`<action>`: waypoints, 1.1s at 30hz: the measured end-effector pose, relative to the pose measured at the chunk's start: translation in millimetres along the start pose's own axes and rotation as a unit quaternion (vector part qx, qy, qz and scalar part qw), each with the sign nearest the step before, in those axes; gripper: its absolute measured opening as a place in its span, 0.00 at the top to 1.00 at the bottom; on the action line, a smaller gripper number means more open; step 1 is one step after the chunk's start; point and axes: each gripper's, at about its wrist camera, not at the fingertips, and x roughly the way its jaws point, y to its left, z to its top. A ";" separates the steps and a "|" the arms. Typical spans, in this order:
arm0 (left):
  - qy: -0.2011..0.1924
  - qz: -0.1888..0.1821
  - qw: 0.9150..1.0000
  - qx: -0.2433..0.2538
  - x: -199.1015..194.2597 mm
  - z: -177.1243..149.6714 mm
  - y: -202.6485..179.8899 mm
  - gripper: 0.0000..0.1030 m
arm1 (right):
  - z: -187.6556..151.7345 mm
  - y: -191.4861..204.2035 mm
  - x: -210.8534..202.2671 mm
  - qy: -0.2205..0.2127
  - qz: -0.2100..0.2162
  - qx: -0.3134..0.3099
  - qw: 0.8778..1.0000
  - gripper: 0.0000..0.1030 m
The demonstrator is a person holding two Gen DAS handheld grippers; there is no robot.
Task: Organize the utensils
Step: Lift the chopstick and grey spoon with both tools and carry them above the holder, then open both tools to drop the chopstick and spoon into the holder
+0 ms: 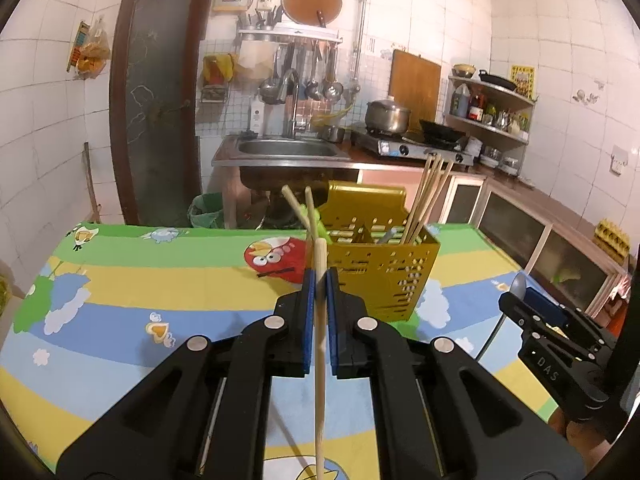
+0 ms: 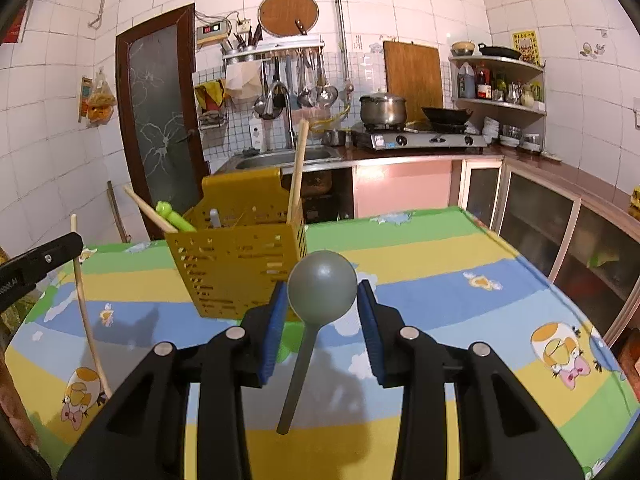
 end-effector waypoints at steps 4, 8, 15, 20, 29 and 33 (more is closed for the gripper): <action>-0.025 -0.014 1.000 -0.002 -6.6 20.1 -3.5 0.96 | 21.6 -1.4 -3.5 -0.023 -0.005 -0.005 1.000 0.65; -0.056 -0.032 0.998 -0.010 -12.0 56.8 -7.1 0.96 | 55.3 -2.6 -7.5 -0.053 -0.005 -0.005 0.999 0.65; -0.161 -0.036 0.986 -0.006 -20.3 129.1 -25.8 0.96 | 119.9 7.9 -2.2 -0.106 0.000 -0.011 0.994 0.65; -0.199 -0.022 0.980 0.006 8.9 158.9 -36.2 0.96 | 151.7 16.6 20.7 -0.122 0.005 -0.008 0.992 0.65; -0.163 0.004 0.986 0.027 115.8 139.2 -31.4 0.96 | 129.9 37.4 85.7 -0.077 -0.004 -0.040 0.996 0.65; -0.141 0.011 0.990 0.024 142.1 123.0 -21.8 0.96 | 113.0 36.5 107.0 -0.049 -0.010 -0.046 0.998 0.65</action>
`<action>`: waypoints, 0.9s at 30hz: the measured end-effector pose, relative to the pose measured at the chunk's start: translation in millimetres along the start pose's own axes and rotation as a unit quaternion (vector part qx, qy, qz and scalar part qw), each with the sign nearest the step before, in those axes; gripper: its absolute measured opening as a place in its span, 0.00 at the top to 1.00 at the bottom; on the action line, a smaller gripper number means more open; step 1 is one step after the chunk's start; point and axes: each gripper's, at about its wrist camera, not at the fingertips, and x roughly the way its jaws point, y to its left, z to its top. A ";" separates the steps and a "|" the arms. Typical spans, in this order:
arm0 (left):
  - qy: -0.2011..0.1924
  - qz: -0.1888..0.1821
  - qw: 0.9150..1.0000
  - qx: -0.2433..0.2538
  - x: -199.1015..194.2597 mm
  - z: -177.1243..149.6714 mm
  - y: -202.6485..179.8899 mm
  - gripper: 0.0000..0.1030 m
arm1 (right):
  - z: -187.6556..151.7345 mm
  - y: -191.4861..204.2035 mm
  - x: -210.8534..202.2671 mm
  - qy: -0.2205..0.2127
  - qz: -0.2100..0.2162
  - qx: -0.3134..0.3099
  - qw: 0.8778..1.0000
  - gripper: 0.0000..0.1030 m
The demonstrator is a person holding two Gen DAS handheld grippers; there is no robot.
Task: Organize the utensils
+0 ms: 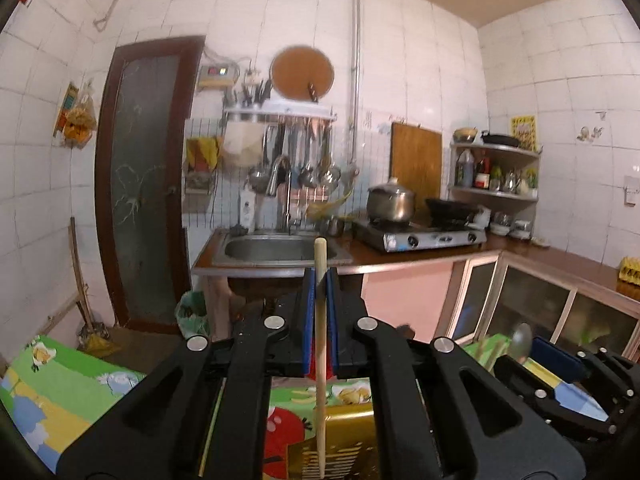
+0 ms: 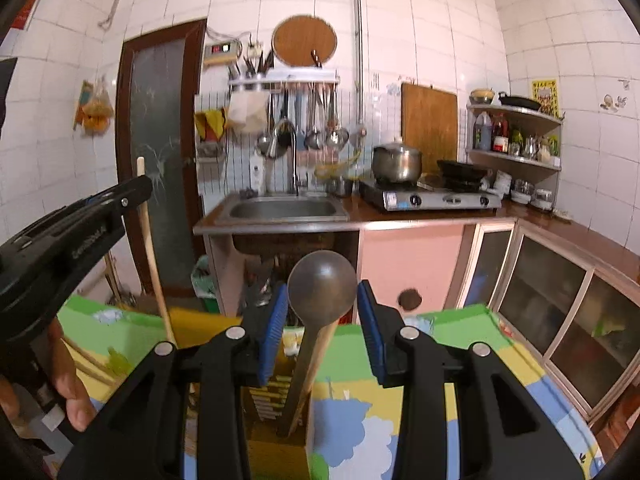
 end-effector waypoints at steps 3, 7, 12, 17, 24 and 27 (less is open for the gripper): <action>0.000 -0.003 1.000 -0.013 -8.4 1.5 8.3 0.95 | -10.3 3.7 5.9 0.016 -0.007 -0.014 1.000 0.65; 0.003 0.009 1.000 0.009 -23.9 10.6 7.0 0.50 | -14.6 5.9 8.1 0.048 -0.010 -0.021 0.999 0.47; 0.002 0.025 1.000 0.011 -63.1 17.4 15.0 0.15 | -10.1 5.5 -19.1 0.048 -0.026 -0.034 0.998 0.32; 0.036 0.019 0.999 0.015 -113.8 7.3 28.8 0.05 | -15.2 -5.8 -64.9 0.037 -0.039 -0.033 0.998 0.16; 0.084 0.027 0.995 0.040 -172.6 -45.3 39.5 0.05 | -63.8 -16.1 -126.4 0.043 -0.037 -0.002 0.998 0.05; 0.087 0.034 0.994 0.048 -199.0 -74.2 41.6 0.05 | -89.1 -14.2 -145.5 0.046 -0.036 0.014 0.998 0.04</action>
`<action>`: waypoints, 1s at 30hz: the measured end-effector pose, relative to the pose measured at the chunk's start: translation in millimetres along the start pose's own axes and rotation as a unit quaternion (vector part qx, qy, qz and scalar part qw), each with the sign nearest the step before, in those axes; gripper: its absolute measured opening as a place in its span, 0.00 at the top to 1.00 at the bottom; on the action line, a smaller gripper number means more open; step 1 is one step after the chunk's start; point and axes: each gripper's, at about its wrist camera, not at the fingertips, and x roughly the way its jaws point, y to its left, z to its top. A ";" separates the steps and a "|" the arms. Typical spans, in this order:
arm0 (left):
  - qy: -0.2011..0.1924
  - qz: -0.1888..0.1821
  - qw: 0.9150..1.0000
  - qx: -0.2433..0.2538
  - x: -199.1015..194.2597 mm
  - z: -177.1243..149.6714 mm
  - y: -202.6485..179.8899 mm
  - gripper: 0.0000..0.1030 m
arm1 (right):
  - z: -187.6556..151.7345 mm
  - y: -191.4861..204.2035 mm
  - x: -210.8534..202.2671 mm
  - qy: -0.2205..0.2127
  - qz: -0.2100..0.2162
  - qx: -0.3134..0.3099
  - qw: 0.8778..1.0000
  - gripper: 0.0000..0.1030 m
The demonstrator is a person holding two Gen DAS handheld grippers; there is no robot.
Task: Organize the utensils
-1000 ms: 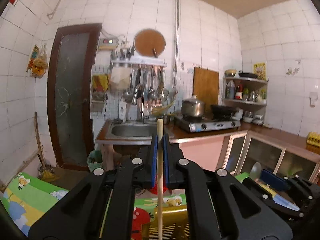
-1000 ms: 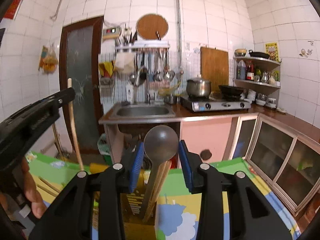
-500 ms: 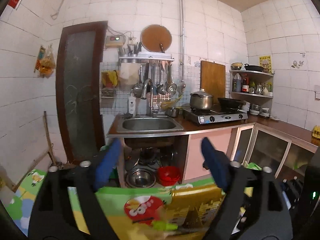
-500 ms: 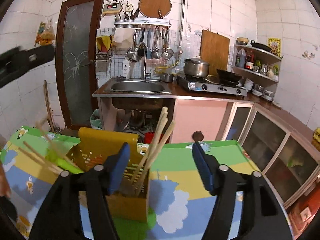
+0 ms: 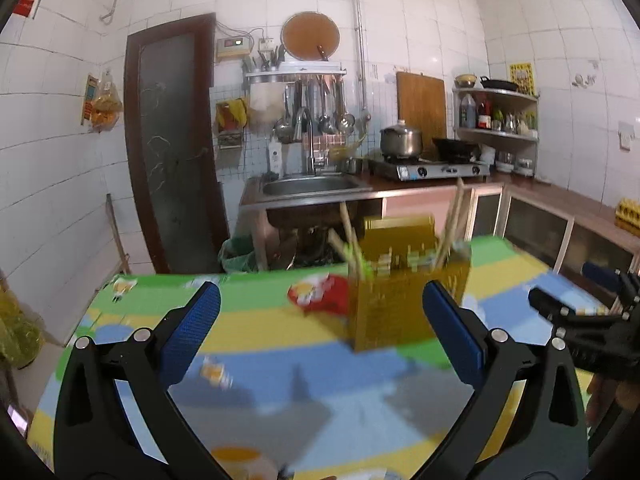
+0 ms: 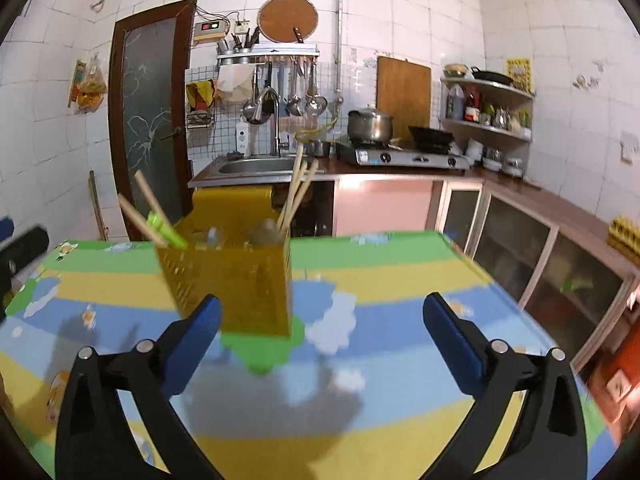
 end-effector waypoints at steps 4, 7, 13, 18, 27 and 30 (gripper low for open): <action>0.011 0.007 1.000 -0.025 -23.7 -43.1 5.0 0.05 | -33.4 4.3 -18.4 0.001 0.017 0.011 1.000 0.04; 0.007 0.016 1.000 -0.019 -34.9 -65.3 1.6 0.05 | -54.3 11.7 -31.8 -0.003 0.028 0.007 1.000 0.04; -0.012 0.019 1.000 -0.012 -45.2 -88.6 0.3 0.05 | -75.0 18.1 -52.1 -0.035 0.025 0.006 0.999 0.04; -0.027 0.033 0.999 -0.016 -43.0 -102.4 1.9 0.05 | -82.7 18.8 -55.2 -0.053 0.013 0.003 0.999 0.04; -0.032 0.039 0.999 -0.018 -37.9 -107.4 7.1 0.05 | -94.1 24.4 -54.4 -0.063 -0.001 -0.015 0.998 0.04; -0.030 0.033 0.999 -0.027 -36.9 -108.3 11.1 0.05 | -95.3 24.9 -57.4 -0.069 -0.004 -0.017 0.997 0.04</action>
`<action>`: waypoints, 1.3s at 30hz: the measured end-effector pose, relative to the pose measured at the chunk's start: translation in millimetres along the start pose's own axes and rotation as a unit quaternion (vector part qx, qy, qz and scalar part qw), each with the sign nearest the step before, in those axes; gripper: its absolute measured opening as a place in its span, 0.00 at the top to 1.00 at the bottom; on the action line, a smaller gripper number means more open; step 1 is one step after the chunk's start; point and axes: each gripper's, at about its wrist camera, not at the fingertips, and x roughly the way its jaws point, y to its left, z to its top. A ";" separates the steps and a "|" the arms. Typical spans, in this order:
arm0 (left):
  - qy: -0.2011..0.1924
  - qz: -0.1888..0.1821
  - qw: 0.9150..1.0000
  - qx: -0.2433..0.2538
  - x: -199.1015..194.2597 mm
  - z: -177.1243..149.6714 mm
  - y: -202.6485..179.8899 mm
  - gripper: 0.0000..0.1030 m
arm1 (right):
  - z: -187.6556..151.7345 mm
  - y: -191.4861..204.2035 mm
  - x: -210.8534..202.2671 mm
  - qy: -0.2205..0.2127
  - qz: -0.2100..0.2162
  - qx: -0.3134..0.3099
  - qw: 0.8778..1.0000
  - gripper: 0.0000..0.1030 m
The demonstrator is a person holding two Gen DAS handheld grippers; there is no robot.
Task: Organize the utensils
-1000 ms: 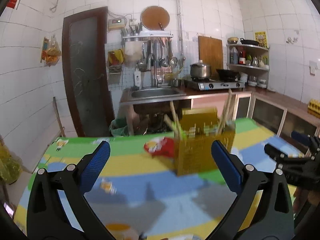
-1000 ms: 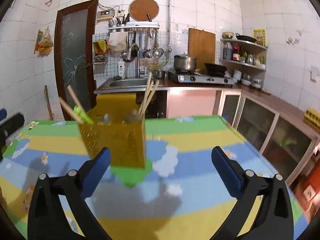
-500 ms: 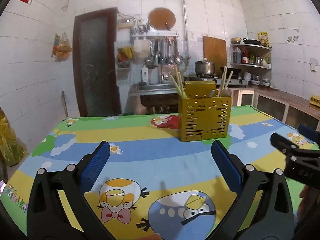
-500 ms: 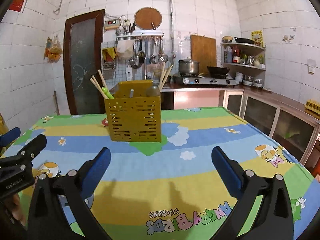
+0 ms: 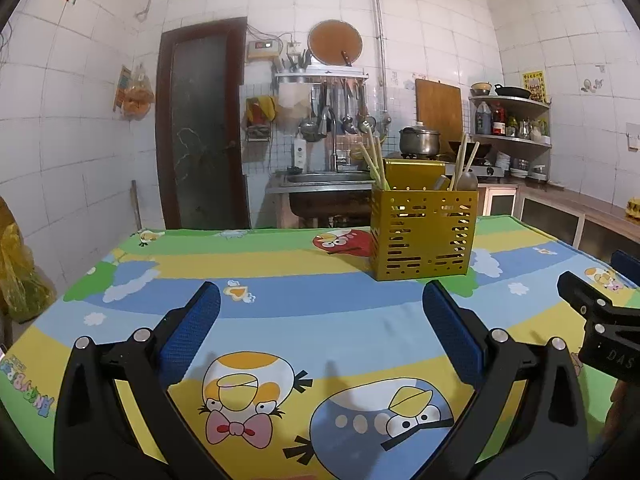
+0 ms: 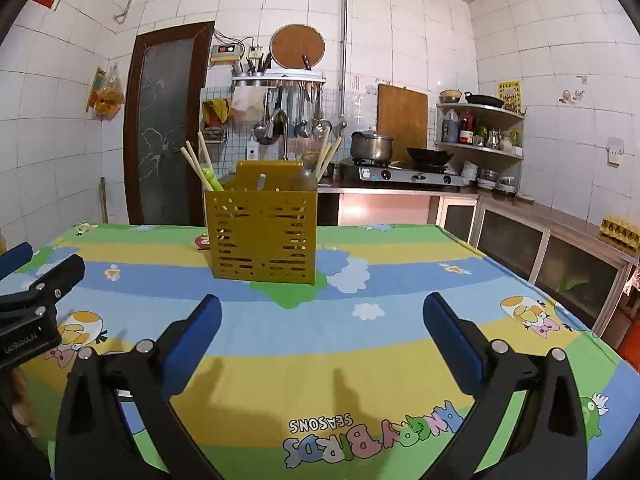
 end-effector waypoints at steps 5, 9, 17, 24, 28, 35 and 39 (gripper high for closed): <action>0.001 0.003 1.000 -0.008 0.4 -0.7 2.9 0.05 | -0.8 0.7 -5.4 -0.012 -0.003 -0.004 1.000 0.04; -0.007 0.004 1.000 -0.007 -4.1 -1.1 2.3 0.05 | -0.7 -0.2 -8.9 -0.019 -0.005 -0.002 1.000 0.04; -0.011 0.000 1.000 -0.002 -6.7 -2.2 1.2 0.05 | -0.3 -4.5 -11.0 -0.024 -0.011 0.007 1.000 0.04; -0.015 0.000 1.000 -0.004 -7.8 -3.1 2.1 0.05 | -0.4 -1.3 -14.6 -0.032 -0.013 -0.001 0.999 0.04; -0.015 -0.002 1.000 -0.005 -8.1 -3.2 2.9 0.05 | -0.2 0.0 -15.6 -0.033 -0.015 -0.004 0.999 0.04; -0.017 -0.005 1.000 -0.006 -9.2 -3.6 3.4 0.05 | -1.0 0.0 -16.1 -0.032 -0.015 -0.003 0.999 0.04; -0.019 -0.007 1.000 -0.006 -8.7 -2.8 3.2 0.05 | -1.3 -0.9 -16.1 -0.030 -0.015 -0.002 0.999 0.04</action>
